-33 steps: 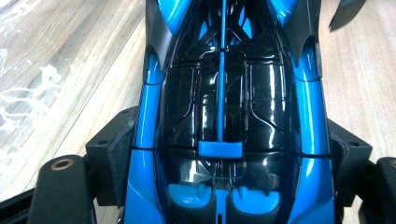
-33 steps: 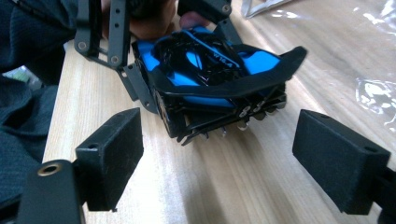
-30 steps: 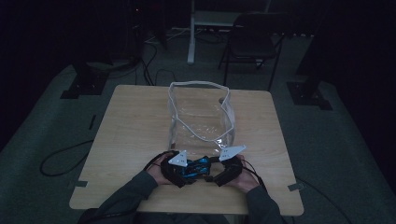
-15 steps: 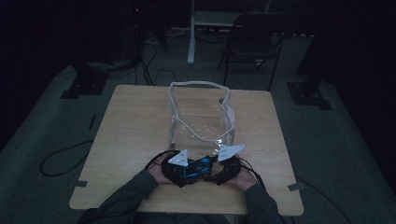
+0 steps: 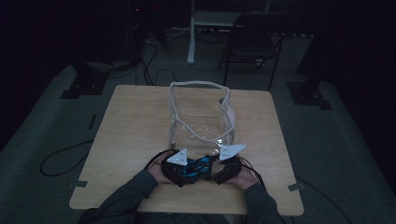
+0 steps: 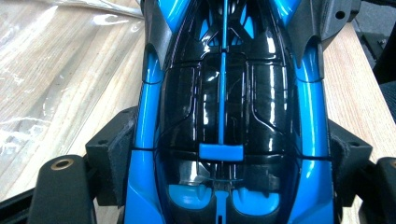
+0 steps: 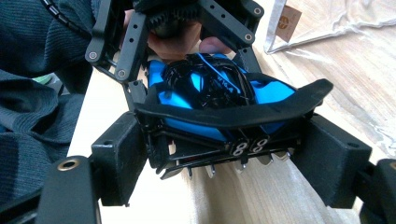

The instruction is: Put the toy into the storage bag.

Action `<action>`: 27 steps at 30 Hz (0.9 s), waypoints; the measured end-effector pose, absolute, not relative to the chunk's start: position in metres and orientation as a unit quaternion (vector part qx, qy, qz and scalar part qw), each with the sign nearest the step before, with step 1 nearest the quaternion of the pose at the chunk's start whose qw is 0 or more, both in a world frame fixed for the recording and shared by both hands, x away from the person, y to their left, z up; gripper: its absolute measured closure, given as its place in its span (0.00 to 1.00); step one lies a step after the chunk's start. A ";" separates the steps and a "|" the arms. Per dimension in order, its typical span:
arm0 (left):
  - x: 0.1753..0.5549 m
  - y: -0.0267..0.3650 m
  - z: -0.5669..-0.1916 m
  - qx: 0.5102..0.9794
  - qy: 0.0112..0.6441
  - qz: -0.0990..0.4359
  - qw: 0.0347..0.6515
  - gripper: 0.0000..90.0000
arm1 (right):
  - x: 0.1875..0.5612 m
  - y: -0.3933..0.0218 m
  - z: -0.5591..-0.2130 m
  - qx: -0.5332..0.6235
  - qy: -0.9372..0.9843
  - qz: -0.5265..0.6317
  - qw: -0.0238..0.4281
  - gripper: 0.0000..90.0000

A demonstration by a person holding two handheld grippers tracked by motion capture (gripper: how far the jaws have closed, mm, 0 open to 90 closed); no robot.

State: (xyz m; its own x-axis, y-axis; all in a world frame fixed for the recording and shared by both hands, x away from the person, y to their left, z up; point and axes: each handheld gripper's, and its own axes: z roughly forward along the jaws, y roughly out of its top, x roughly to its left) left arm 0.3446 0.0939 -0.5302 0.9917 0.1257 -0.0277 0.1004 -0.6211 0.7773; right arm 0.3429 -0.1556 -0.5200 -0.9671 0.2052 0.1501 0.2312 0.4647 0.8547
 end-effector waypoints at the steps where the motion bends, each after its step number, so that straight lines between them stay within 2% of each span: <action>1: 0.345 0.094 -0.530 0.900 0.064 0.013 0.431 0.25 | 0.343 -0.156 -0.520 -0.128 -0.856 -0.501 0.012 0.26; 17: 0.345 0.098 -0.525 0.880 0.072 -0.008 0.469 0.24 | 0.334 -0.154 -0.500 -0.122 -0.853 -0.507 -0.018 0.26; 21: 0.345 0.098 -0.526 0.884 0.072 -0.006 0.461 0.21 | 0.334 -0.155 -0.497 -0.115 -0.853 -0.509 -0.007 0.29; 27: 0.346 0.095 -0.531 0.888 0.077 -0.008 0.454 0.21 | 0.332 -0.152 -0.497 -0.117 -0.857 -0.502 -0.015 0.29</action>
State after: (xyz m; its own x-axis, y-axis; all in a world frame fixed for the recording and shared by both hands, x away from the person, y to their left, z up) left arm 0.3455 0.0951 -0.5307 0.9879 0.1302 -0.0845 0.1447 -0.5761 0.8045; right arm 0.3320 -0.1523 -0.4974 -0.9722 0.2152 0.0922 0.1855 0.4681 0.8640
